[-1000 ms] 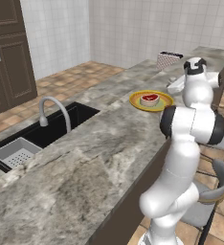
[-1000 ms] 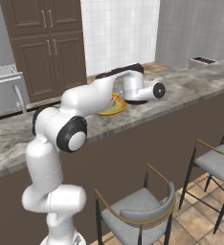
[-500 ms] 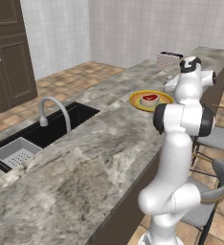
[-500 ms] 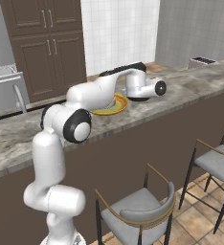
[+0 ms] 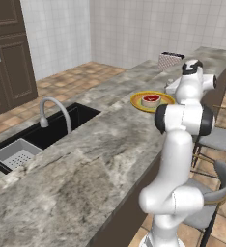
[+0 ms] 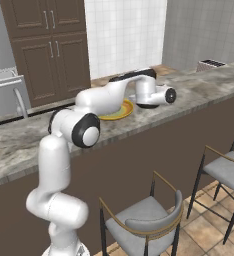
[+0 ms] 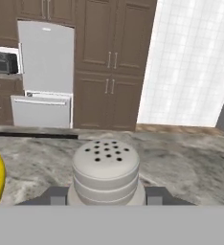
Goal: Retrieve the shaker from the cabinet and place it next the steak on a plate on the dining table.
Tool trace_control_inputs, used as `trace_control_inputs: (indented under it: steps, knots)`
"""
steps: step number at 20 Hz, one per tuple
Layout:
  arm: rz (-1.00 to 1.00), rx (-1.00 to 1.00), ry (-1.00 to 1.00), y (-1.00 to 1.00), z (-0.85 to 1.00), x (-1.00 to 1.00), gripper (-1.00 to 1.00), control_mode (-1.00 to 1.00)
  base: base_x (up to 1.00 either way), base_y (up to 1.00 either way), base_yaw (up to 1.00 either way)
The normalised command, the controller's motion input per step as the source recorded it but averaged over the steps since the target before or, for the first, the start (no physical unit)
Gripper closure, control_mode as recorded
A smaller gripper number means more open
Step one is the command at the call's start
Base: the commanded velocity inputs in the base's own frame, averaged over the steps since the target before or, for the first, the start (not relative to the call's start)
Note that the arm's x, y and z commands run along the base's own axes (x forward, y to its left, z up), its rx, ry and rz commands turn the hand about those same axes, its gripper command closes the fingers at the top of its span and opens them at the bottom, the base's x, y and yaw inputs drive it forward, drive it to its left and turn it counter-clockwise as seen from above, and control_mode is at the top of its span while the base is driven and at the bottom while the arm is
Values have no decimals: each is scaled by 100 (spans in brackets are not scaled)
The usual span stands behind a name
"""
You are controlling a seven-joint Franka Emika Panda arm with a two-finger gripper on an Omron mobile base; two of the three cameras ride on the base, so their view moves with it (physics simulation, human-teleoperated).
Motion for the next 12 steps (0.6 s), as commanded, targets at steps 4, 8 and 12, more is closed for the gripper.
trace_control_inputs:
  steps: [4, 8, 12]
  knots:
    - [0, 2, 0, 0, -16, 6, 100, -100, 0, 0, 0]
    - [0, 0, 0, 1, -15, 19, 100, -100, 0, 0, 0]
    - [0, 0, 0, 0, -2, 24, 100, -100, 0, 0, 0]
